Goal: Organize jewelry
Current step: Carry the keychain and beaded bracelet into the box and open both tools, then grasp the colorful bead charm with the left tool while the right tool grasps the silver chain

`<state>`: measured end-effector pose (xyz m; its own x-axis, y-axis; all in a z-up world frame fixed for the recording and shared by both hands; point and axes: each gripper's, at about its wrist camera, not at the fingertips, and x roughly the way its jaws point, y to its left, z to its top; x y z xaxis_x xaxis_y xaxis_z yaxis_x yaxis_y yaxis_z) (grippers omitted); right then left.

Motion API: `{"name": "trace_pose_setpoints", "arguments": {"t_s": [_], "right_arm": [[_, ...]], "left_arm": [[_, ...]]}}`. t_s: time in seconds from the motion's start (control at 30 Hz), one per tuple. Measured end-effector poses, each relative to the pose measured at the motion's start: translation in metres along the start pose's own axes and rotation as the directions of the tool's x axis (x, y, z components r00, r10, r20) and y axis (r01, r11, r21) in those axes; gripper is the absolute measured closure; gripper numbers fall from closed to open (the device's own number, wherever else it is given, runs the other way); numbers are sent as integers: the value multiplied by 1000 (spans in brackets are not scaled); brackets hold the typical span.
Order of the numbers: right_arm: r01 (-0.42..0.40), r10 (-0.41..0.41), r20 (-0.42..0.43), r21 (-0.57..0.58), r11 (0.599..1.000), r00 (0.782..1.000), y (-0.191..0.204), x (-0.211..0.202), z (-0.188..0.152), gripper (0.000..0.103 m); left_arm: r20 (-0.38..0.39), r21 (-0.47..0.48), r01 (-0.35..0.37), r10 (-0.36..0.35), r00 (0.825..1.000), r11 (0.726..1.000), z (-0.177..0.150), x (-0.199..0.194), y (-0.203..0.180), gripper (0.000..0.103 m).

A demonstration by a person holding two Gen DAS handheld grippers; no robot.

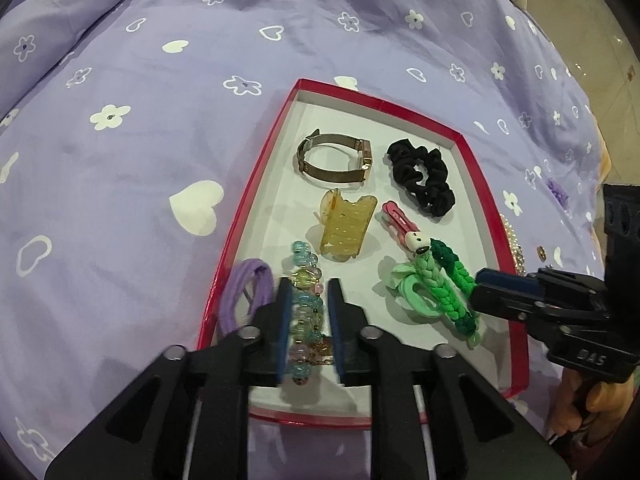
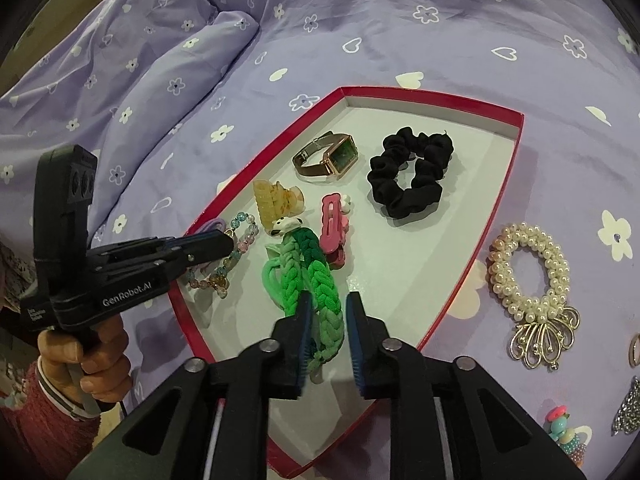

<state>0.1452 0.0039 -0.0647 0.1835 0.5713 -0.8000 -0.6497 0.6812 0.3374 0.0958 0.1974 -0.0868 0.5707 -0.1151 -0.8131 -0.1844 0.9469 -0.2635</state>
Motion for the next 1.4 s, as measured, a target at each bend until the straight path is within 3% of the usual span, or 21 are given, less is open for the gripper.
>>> {"name": "trace_pose_setpoints", "arguments": {"t_s": [0.07,0.23,0.33,0.67,0.8,1.17,1.4], "right_arm": [[-9,9,17,7,1000,1000,-1,-5,-1,69],[-15,13,59,27,1000,998,-4,-22,-3,68],[-23,19,97,45,999,995,-8,-39,-8,57],[10,-39,183,156,988,982,-45,-92,-39,50],[40,-80,198,199,979,977,-64,-108,-56,47],[117,-203,219,351,929,954,-117,-149,-109,42],[137,-245,220,414,900,944,-140,-164,-133,37]], "left_arm": [[4,4,-2,2,1000,1000,-1,-2,-1,73],[8,14,-17,16,1000,1000,-2,-5,-5,61],[18,14,-12,11,1000,1000,-3,-11,-8,53],[62,66,-30,26,998,997,-7,-33,-32,38],[83,62,-34,28,996,998,-8,-43,-37,27],[97,119,25,-37,995,993,-16,-62,-78,21],[51,189,87,-98,994,978,-26,-56,-124,17]]}}
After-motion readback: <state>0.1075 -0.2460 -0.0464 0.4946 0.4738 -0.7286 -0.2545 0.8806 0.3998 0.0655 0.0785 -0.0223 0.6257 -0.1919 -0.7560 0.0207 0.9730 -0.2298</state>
